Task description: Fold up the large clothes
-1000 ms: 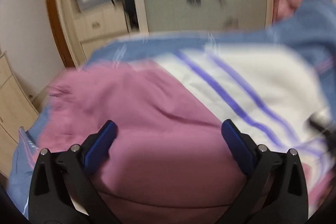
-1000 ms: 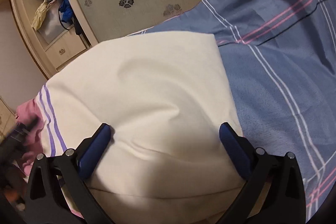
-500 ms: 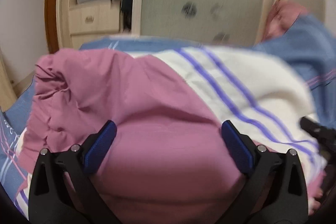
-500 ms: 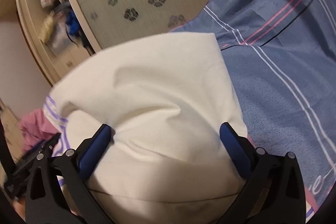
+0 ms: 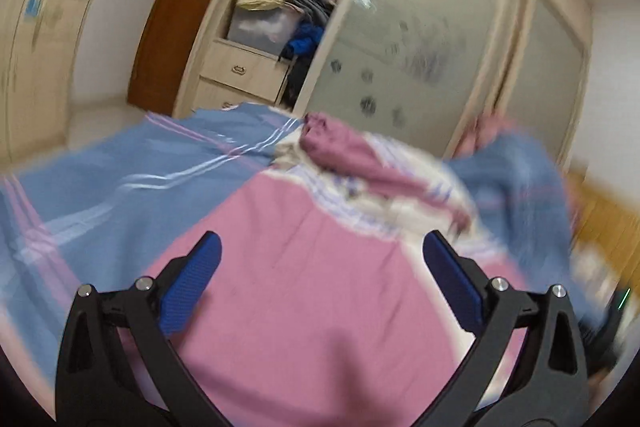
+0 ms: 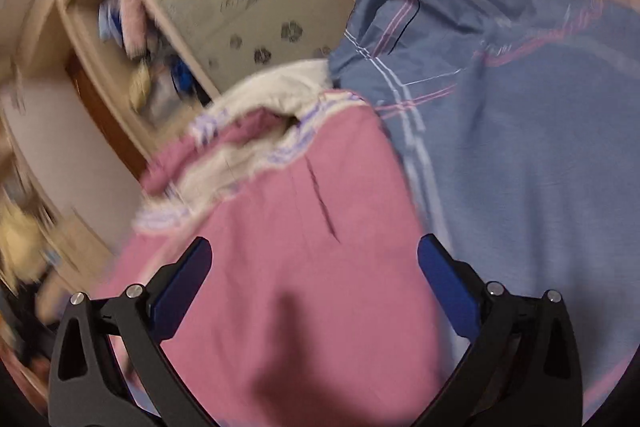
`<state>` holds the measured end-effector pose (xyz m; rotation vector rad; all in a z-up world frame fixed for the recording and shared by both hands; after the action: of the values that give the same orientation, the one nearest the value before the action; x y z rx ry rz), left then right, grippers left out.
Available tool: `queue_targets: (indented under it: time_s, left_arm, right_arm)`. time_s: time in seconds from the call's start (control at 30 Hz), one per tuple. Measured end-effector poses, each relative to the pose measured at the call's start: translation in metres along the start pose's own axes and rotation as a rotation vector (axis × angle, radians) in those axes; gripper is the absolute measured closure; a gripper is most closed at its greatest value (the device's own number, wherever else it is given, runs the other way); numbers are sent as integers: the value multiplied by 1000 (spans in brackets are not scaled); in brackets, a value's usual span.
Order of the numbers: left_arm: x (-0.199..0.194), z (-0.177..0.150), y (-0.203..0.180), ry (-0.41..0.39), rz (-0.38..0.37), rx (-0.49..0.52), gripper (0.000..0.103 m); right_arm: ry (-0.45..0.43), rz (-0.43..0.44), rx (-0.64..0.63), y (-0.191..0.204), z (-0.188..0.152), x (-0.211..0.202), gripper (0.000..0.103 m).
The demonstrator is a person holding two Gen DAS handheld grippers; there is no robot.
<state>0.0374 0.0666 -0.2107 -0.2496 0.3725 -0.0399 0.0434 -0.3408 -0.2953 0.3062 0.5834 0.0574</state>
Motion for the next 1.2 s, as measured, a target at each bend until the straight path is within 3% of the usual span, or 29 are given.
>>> queue_targets:
  time_s: [0.07, 0.13, 0.2, 0.27, 0.37, 0.5, 0.57, 0.7, 0.8, 0.83, 0.97, 1.0, 1.1, 1.2]
  left_arm:
    - [-20, -16, -8, 32, 97, 231, 2]
    - [-29, -23, -11, 60, 150, 362, 2]
    - [-37, -23, -7, 75, 130, 443, 2]
    - [-33, -21, -11, 123, 147, 569, 2]
    - [-26, -23, -23, 195, 141, 775, 2]
    - [-13, -33, -24, 344, 99, 955, 2]
    - [-14, -44, -25, 358, 110, 1048, 2]
    - [-7, -60, -26, 423, 64, 1046, 2]
    - [-4, -69, -27, 402, 81, 1042, 2]
    - [-5, -68, -26, 382, 87, 1003, 2]
    - [-3, -66, -10, 372, 56, 760, 2]
    - [-2, -68, -9, 358, 64, 748, 2]
    - [-2, -82, -22, 288, 148, 856, 2]
    - [1, -87, -37, 220, 216, 938, 2]
  right_arm:
    - [26, -105, -201, 11, -7, -11, 1]
    - [-4, -177, -369, 20, -12, -26, 1]
    - [47, -197, -473, 26, -17, -26, 1]
    - [120, -208, -584, 32, -20, -19, 1]
    - [164, -221, -748, 47, -30, -16, 1]
    - [233, -229, -840, 59, -35, -9, 1]
    - [234, -237, -872, 62, -39, -9, 1]
    - [249, -209, -827, 65, -41, -5, 1]
    - [236, -186, -742, 73, -43, -9, 1]
    - [230, -137, -671, 80, -44, -13, 1]
    - [293, 314, -299, 114, -59, -20, 1]
    - [292, 351, -264, 126, -65, -18, 1]
    - [265, 262, -338, 156, -79, -8, 1]
    - [263, 244, -376, 166, -87, -5, 1]
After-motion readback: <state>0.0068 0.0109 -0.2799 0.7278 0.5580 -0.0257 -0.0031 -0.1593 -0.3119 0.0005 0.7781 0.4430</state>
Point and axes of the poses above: each gripper's, at about its wrist camera, not at the fingertips, and x roughly the way its jaws point, y to its left, z to its top, the point moved 2 cm from there along x, roughly the way its jaws point, and after that the axes turned 1 degree about z, right-handed, at the moved point
